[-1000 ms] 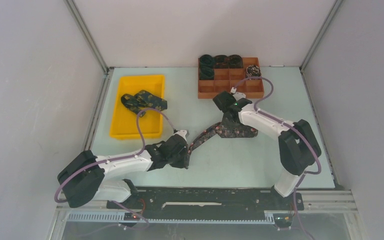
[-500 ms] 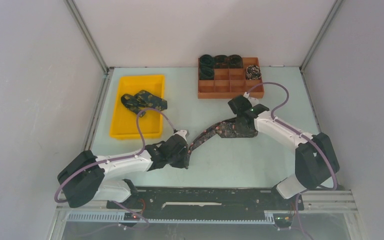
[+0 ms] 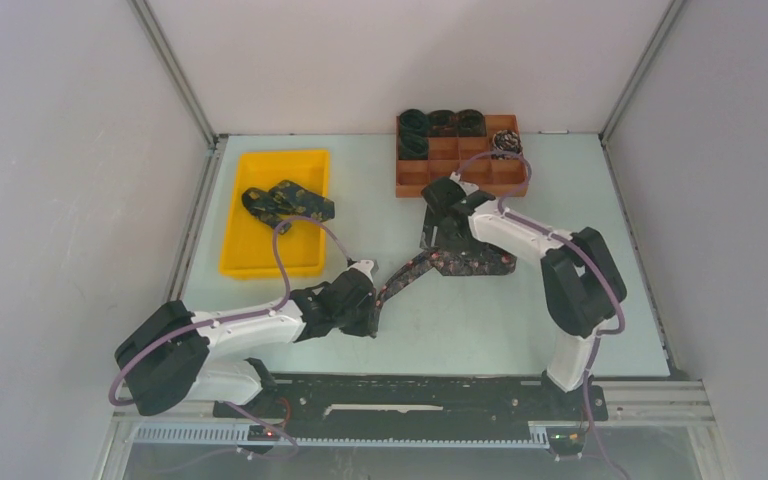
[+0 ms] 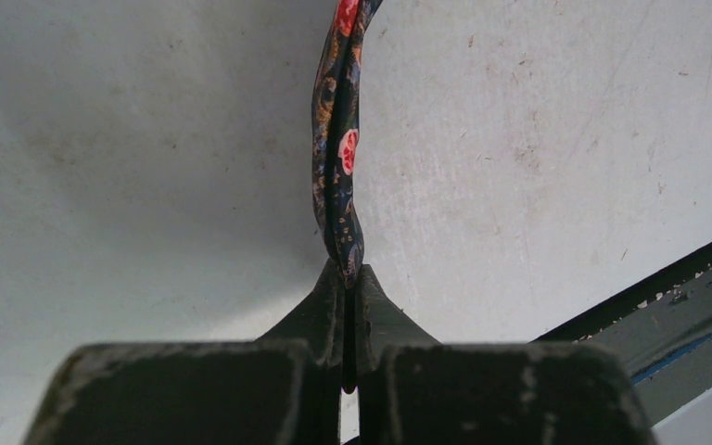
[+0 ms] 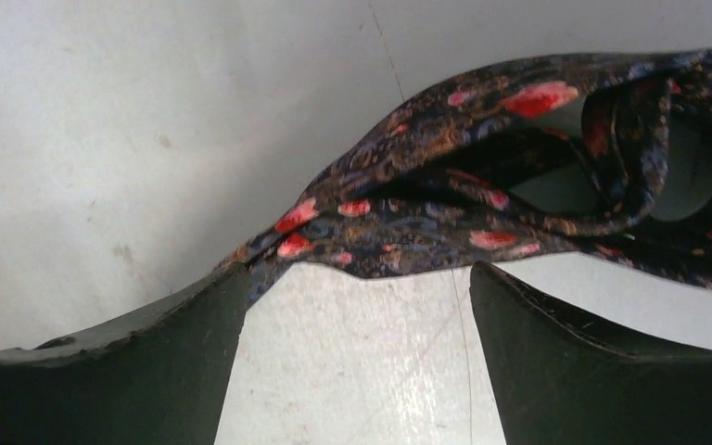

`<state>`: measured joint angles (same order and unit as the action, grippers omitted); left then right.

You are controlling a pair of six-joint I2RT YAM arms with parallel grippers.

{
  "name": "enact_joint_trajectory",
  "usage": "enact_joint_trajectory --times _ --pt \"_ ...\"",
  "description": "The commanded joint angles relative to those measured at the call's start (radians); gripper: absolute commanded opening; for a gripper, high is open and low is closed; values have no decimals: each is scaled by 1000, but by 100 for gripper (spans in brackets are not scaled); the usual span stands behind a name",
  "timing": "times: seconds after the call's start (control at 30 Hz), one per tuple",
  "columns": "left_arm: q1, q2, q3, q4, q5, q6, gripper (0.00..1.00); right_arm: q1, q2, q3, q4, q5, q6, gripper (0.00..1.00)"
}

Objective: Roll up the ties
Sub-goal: Flatten out the tie at the center of the board.

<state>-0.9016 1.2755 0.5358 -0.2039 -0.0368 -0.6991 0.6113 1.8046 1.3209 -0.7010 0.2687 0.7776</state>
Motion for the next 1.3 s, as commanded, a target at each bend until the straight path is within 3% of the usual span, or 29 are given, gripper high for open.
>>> enact_joint_trajectory --times 0.0,0.27,0.5,0.6,0.63,0.8,0.93,0.97,1.27 --pt "6 -11 1 23 14 10 0 -14 74 66 -20 21 -2 90" --pt "11 2 2 33 23 11 0 -31 122 55 -16 3 -24 78" --pt "28 -11 -14 53 53 8 0 -60 170 41 -6 -22 -65 81" --pt "31 -6 -11 53 58 9 0 -67 163 10 0 -27 -73 77" --pt "32 -5 -10 52 59 8 0 -68 156 -1 3 -32 -73 72" --pt "33 -7 -12 54 62 8 0 -79 129 -51 -5 -27 -91 27" --pt "34 -10 -14 55 64 8 0 -108 95 -111 3 -38 -114 4" --pt "34 -9 -14 56 64 9 0 -116 81 -124 3 -38 -121 0" --pt "43 -13 -23 66 84 10 0 -294 -88 -209 -18 31 -173 0"
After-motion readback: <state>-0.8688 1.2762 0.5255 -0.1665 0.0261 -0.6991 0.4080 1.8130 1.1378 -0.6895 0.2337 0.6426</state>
